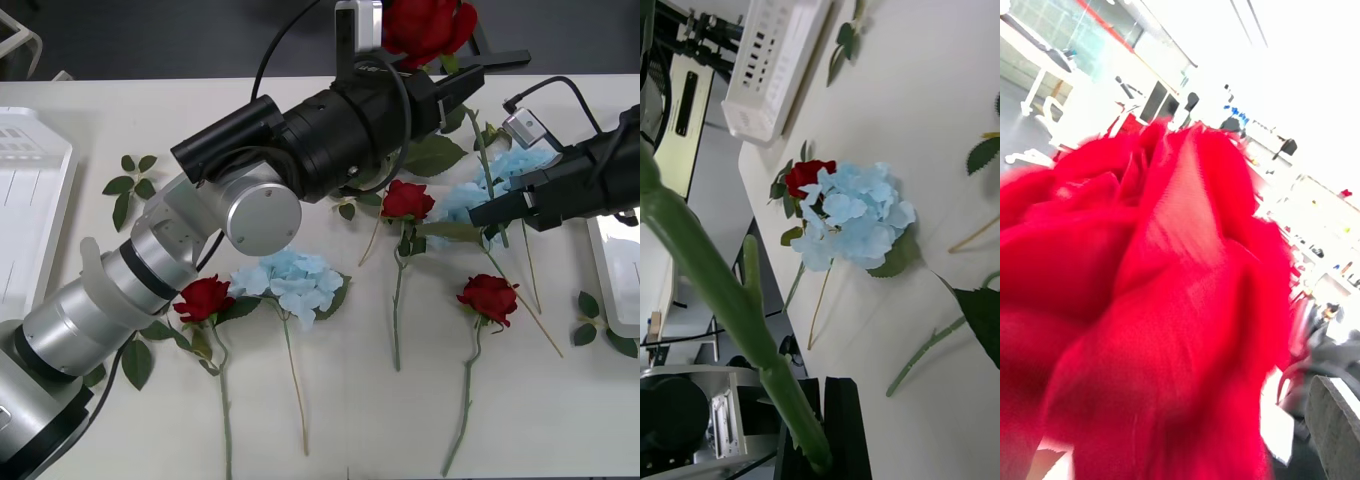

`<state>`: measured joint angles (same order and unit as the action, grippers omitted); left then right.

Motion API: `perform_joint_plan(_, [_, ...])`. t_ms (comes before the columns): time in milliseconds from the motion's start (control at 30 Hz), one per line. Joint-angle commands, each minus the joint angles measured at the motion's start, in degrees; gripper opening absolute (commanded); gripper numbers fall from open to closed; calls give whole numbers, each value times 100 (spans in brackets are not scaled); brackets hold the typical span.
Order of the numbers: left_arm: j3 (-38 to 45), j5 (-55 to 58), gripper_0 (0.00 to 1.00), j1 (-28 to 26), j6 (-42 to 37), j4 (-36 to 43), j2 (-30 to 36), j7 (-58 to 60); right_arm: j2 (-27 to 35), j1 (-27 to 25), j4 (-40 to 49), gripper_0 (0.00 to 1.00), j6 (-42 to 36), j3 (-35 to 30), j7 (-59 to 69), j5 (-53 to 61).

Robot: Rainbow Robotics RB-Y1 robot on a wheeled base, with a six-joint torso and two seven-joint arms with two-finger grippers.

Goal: Place the red flowers into the right box and the blue flowers into the left box. If a person shows an open palm, hand one flower to the person first, then continue sorting.

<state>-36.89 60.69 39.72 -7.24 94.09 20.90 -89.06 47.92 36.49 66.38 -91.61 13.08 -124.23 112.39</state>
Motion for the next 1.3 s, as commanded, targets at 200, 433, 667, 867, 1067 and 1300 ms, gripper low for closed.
perform_joint_plan(200, [630, 488, 100, -78, -1833, 980, 1435, 337, 1079, 130, -1004, 0, 293, -543, 1059, -578])
perform_joint_plan(433, [1544, 1920, 100, -1019, -3503, 1815, 2525, 320, 1827, 130, -2156, 0, 284, -798, 997, -1791])
perform_joint_plan(667, [2353, 3115, 100, -2284, -4347, 2386, 3395, 451, 2002, 130, -3254, 0, -41, -798, 839, -2775])
perform_joint_plan(867, [3478, 3195, 100, -3392, -5788, 2544, 3553, 1049, 1774, 130, -3650, 0, 214, -816, 813, -3496])
perform_joint_plan(1067, [3671, 2491, 100, -3743, -6606, 3071, 3553, 1796, 1211, 130, -3720, 0, 1181, -825, 892, -3786])
perform_joint_plan(1300, [3021, 927, 100, -3893, -6702, 3739, 3527, 3053, 728, 130, -3887, 0, 2411, -851, 918, -4199])
